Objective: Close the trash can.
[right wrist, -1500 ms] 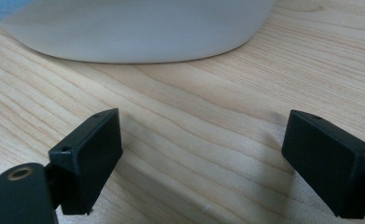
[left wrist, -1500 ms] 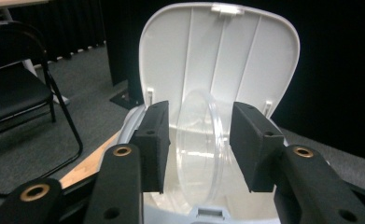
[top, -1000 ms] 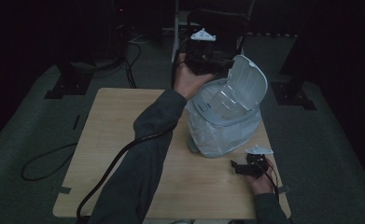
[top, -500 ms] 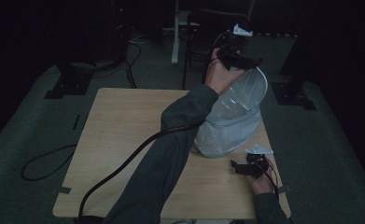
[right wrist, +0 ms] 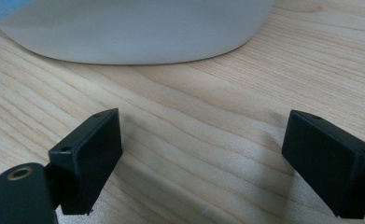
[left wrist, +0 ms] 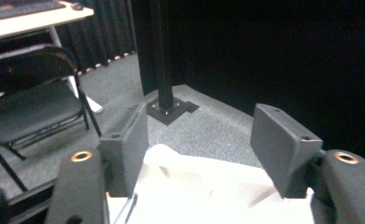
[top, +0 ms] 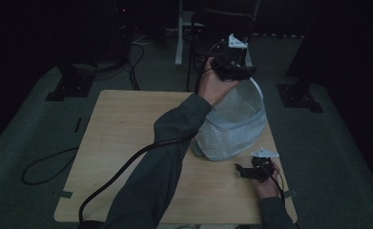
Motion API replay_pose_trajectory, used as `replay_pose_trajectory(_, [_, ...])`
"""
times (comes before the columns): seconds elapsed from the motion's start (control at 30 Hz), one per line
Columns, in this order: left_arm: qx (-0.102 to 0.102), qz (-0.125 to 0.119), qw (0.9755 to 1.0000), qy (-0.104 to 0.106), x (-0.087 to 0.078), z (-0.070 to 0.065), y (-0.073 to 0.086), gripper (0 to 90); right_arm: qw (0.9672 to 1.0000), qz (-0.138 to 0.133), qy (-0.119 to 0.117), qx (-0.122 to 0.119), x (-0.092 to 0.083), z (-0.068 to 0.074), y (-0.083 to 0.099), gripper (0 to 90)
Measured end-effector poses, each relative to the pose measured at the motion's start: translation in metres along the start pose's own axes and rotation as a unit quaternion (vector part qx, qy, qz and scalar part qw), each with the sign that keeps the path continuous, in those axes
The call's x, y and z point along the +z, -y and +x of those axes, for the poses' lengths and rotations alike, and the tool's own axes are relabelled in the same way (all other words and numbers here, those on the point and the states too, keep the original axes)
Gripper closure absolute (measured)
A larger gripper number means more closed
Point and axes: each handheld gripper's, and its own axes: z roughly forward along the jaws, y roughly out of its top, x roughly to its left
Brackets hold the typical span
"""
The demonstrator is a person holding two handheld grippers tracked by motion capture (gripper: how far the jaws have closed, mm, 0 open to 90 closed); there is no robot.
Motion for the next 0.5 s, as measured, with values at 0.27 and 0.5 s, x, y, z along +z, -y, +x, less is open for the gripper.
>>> replay_pose_trajectory(0.27, [-0.015, 0.029, 0.9993, 0.020, -0.022, 0.015, 0.048, 47.0, 1.0000, -0.001, 0.002, -0.001, 0.000, 0.000, 0.000, 11.3])
replay_pose_trajectory(0.5, [-0.007, 0.055, 0.9973, 0.048, -0.019, 0.021, 0.084, 59.2, 1.0000, 0.000, 0.003, 0.000, 0.000, 0.000, 0.000, 11.3])
